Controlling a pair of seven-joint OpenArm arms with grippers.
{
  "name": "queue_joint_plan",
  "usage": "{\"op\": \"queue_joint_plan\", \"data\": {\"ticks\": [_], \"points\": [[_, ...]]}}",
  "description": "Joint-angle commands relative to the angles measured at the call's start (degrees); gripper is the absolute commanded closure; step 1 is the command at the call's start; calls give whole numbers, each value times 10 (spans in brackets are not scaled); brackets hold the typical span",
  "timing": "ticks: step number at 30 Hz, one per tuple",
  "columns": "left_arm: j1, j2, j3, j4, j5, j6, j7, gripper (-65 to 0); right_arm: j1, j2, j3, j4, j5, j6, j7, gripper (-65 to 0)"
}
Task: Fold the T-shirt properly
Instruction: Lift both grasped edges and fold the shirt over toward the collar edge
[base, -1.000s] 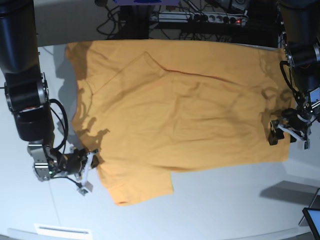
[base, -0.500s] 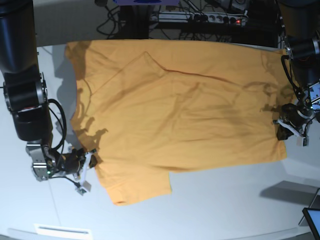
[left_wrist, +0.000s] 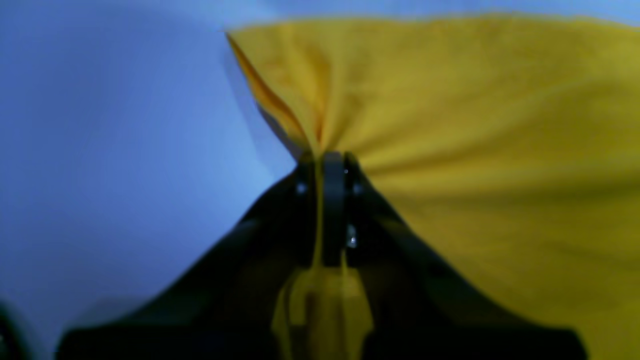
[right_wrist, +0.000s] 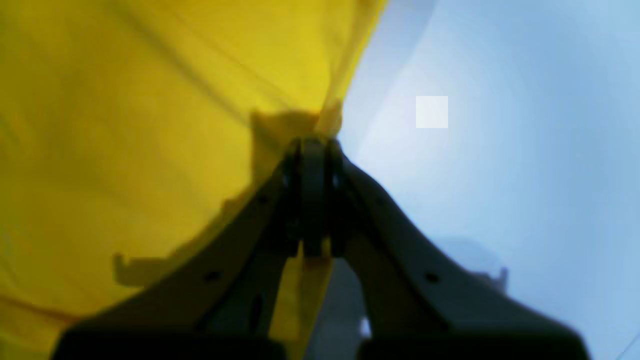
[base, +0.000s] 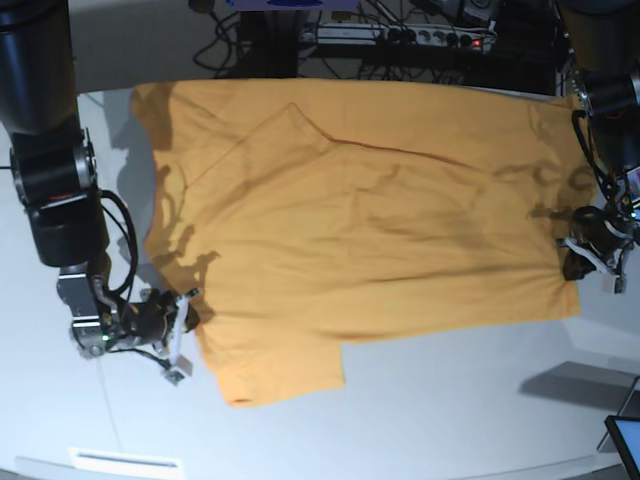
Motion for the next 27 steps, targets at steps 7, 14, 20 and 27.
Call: {"op": "queue_joint_plan", "data": {"ticks": [7, 14, 20, 27], "points": [[-15, -25, -44, 58, -9, 2, 16, 0, 19, 6, 2, 65, -1, -28, -27, -3], [29, -25, -48, 125, -9, 2, 21, 0, 21, 6, 2, 70, -1, -46, -28, -3], [66, -25, -50, 144, -9, 2, 20, 0, 19, 22, 3, 71, -1, -46, -26, -3], [83, -38, -50, 160, -9, 2, 19, 0, -6, 52, 4, 161, -1, -46, -64, -3]]}}
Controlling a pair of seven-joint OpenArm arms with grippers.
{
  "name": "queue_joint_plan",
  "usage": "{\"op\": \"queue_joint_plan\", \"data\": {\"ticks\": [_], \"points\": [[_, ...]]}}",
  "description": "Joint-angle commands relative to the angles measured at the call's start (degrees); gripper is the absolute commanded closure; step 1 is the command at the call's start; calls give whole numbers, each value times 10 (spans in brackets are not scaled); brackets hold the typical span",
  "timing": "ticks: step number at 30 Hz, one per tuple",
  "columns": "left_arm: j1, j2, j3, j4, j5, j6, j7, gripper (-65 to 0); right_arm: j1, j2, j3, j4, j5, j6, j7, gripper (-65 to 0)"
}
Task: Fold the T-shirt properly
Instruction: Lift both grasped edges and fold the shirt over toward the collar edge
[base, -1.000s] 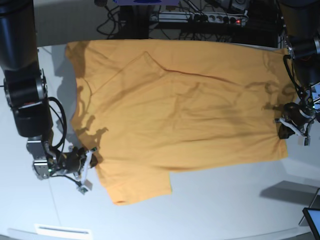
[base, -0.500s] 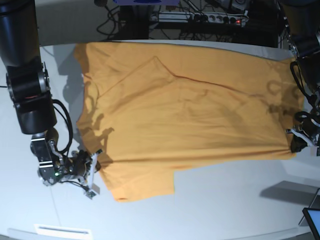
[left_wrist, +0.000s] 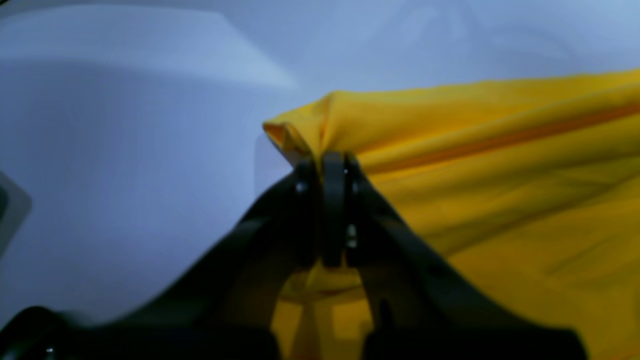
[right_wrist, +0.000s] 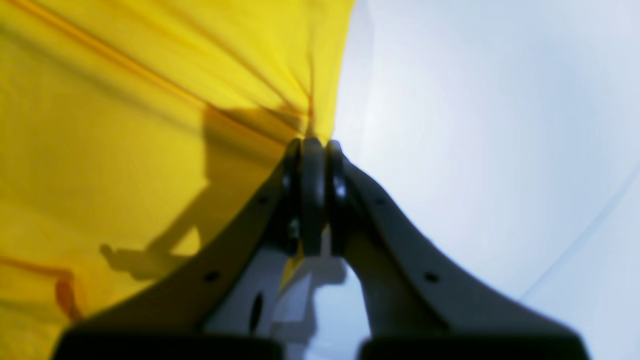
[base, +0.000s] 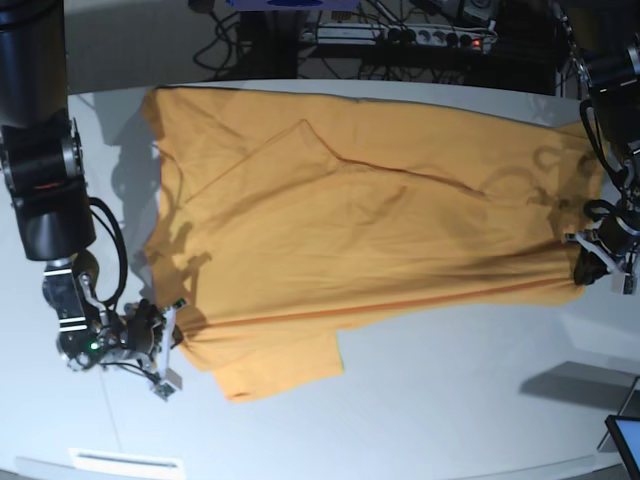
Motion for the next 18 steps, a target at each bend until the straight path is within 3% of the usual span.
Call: {"op": "queue_joint_plan", "data": {"ticks": [1, 12, 18], "points": [[-10, -24, -6, 9, -8, 8, -13, 0, 14, 17, 4, 35, -4, -6, -8, -3], [-4, -25, -6, 13, -8, 8, -14, 0, -43, 21, 9, 188, -4, -9, -88, -3], [50, -36, -7, 101, -8, 8, -12, 0, -73, 21, 82, 239, -5, -9, -122, -3]]}}
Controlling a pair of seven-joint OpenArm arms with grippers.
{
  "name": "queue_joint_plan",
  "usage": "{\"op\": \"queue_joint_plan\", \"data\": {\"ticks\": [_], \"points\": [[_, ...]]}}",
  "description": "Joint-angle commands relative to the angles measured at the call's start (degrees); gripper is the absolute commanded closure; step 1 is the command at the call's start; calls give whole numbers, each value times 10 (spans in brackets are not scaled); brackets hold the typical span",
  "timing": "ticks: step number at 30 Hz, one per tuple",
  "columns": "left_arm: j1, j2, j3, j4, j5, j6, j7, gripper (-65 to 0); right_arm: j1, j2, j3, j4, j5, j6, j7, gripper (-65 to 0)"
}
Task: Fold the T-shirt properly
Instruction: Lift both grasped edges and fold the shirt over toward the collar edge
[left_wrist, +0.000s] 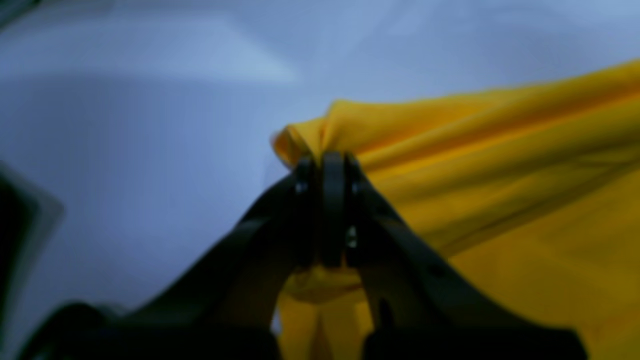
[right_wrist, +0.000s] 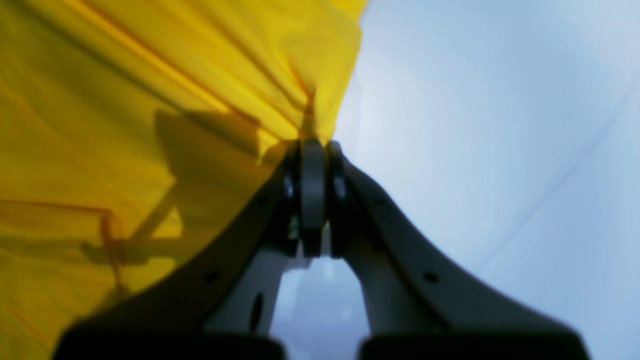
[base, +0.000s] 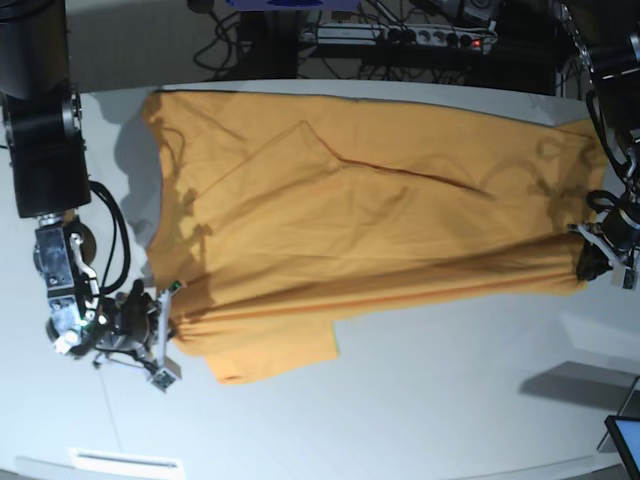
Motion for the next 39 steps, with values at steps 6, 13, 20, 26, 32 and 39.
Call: {"op": "queue_joint_plan", "data": {"ticks": [6, 13, 20, 26, 32, 39], "points": [[32, -23, -49, 58, -9, 8, -10, 0, -8, 19, 14, 83, -2, -4, -27, -3], [77, -25, -71, 76, -8, 8, -11, 0, -49, 19, 62, 141, -2, -4, -61, -3], [127, -25, -72, 122, -8, 8, -12, 0, -103, 18, 102, 209, -2, -4, -92, -3], [163, -24, -72, 152, -8, 8, -11, 0, -160, 18, 142, 249, -2, -4, -92, -3], [169, -25, -72, 148, -8, 8, -11, 0, -208, 14, 180, 293, -2, -4, -113, -3], [177, -26, -72, 152, -8, 8, -11, 0, -251, 3, 214, 338, -2, -4, -133, -3]]}}
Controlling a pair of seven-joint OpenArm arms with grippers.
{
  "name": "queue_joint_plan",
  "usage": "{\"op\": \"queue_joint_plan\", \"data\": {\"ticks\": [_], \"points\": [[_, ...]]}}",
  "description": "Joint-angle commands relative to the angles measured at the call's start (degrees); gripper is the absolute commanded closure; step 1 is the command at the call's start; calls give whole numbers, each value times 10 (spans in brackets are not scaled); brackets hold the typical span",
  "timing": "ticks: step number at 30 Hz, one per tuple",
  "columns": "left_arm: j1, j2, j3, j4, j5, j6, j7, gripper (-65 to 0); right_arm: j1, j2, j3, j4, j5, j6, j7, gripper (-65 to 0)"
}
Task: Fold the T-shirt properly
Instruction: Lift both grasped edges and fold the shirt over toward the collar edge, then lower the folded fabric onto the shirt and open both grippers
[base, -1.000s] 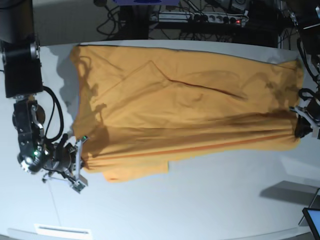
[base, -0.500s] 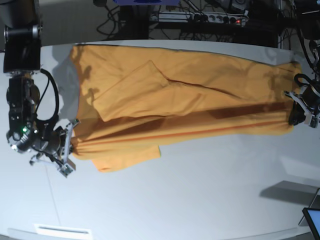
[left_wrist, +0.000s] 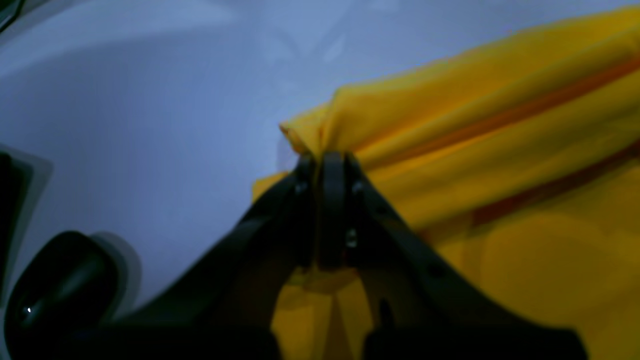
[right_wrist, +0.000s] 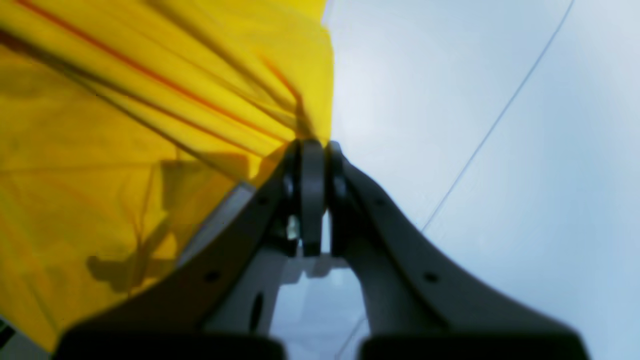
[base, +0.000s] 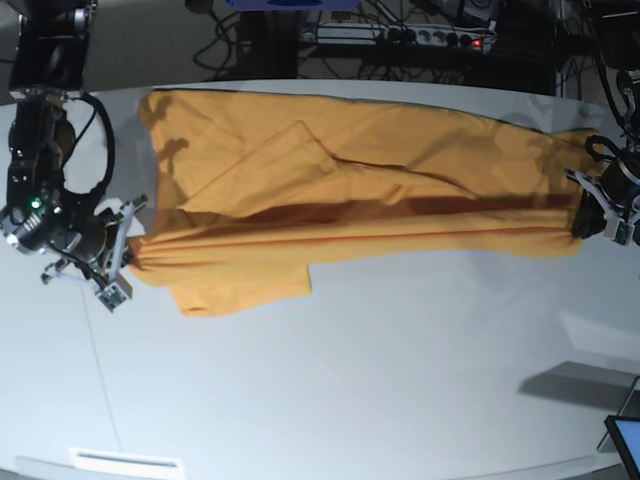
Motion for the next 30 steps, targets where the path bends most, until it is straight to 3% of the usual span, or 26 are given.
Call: {"op": "queue_joint_plan", "data": {"ticks": [1, 7, 15, 30], "points": [[-6, -22, -8, 7, -1, 13, -7, 0, 5, 6, 9, 18, -18, -5, -1, -3], [23, -35, -8, 7, -1, 13, -9, 0, -30, -3, 9, 32, -18, -5, -1, -3], [59, -45, -8, 10, -1, 13, -9, 0, -65, -45, 9, 33, -18, -5, 2, -3], [94, -44, -7, 21, 0, 13, -8, 0, -113, -57, 9, 30, -18, -6, 5, -3]]}}
